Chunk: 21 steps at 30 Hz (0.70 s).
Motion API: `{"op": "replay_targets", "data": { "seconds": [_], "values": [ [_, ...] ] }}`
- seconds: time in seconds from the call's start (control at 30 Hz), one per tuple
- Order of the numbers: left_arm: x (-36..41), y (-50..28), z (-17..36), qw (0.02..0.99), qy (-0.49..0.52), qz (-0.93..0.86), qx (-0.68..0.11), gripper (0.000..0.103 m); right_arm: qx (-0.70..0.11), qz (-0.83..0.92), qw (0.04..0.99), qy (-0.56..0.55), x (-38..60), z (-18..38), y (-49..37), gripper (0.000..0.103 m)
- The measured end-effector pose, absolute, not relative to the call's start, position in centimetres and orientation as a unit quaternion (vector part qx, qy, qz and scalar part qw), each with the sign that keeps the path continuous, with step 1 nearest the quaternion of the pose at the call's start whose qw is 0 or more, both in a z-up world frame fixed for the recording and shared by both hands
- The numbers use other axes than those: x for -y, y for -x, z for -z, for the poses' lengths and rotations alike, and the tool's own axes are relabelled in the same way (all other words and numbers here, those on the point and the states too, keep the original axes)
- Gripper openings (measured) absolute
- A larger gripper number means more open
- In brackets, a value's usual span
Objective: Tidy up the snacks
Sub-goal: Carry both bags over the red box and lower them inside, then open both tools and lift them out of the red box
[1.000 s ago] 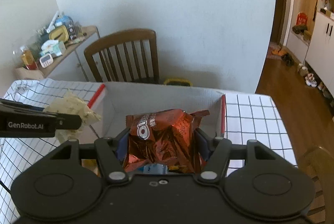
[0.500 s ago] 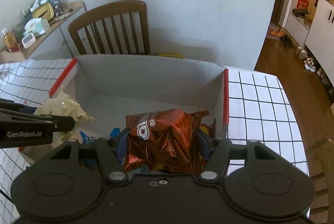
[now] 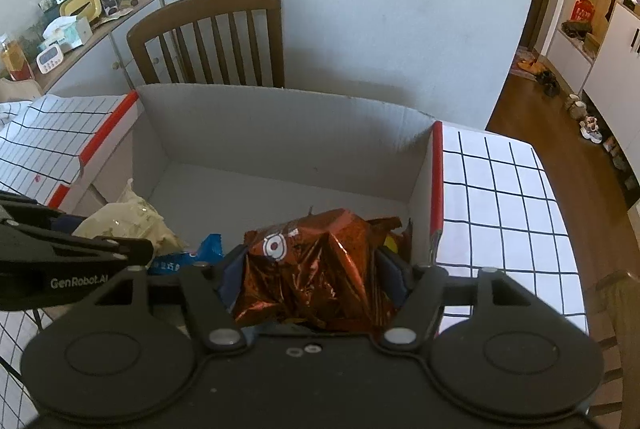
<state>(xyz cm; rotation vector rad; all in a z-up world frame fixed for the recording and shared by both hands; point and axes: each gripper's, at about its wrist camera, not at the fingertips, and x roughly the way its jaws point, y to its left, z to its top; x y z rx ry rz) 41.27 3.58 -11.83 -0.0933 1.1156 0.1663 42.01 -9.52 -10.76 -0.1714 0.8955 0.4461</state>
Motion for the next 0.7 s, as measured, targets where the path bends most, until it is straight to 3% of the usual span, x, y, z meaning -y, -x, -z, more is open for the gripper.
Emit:
{"op": "replay_targets", "data": {
  "seconds": [0.2,0.7],
  "values": [
    [-3.6,-41.0,11.4,0.848,0.058,-0.074,-0.521,0.053,-0.42,-0.215,0.878,0.086,9.5,10.5,-41.8,0.082],
    [-4.1,-37.7,7.6,0.87,0.071,-0.065,-0.483,0.058,-0.384,-0.226,0.892,0.072,10.9,7.1,-39.0,0.095]
  ]
}}
